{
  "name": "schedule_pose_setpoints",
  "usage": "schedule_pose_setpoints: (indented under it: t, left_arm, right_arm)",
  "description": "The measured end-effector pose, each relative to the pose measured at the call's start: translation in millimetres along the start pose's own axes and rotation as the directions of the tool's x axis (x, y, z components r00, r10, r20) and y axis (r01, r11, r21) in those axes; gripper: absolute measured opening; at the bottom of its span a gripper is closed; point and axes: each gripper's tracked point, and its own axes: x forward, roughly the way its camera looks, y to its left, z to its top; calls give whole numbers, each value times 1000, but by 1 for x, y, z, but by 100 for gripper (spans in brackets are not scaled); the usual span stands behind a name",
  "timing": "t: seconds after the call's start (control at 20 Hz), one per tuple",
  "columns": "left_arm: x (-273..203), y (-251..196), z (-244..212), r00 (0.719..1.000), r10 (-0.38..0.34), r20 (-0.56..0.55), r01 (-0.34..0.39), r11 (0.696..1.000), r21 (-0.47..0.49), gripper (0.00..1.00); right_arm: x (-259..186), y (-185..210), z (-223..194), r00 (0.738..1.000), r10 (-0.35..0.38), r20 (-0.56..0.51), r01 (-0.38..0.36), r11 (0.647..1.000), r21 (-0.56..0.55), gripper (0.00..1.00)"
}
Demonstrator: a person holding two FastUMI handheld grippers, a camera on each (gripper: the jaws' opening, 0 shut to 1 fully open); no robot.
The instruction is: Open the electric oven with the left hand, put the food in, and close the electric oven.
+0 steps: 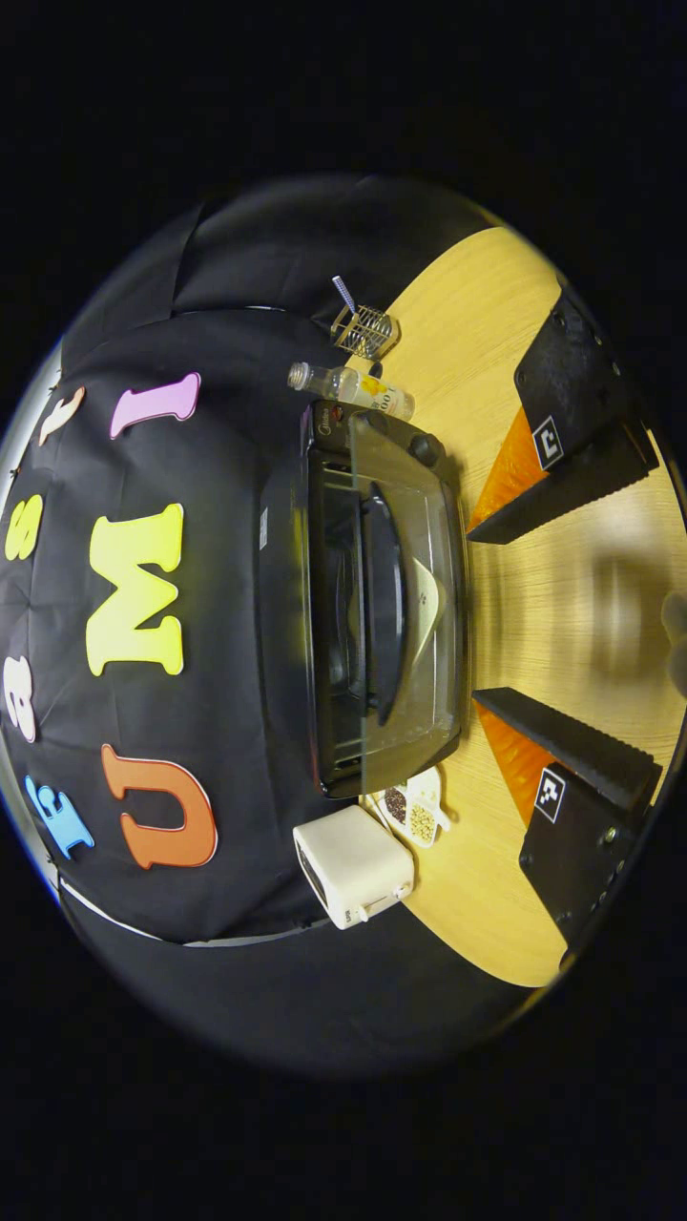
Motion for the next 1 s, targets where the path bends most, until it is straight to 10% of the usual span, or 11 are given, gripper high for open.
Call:
schedule_pose_setpoints:
  t: [0.65,1.0]
  left_arm:
    - [-59,-19,-22,999,-52,12,52,999,14,97]
    - [-152,-16,44,985,-33,168,37,999,-18,96]
  right_arm:
    - [-25,23,-22,999,41,-21,-42,998,-43,100]
    - [-57,19,8,992,103,69,-101,994,-30,100]
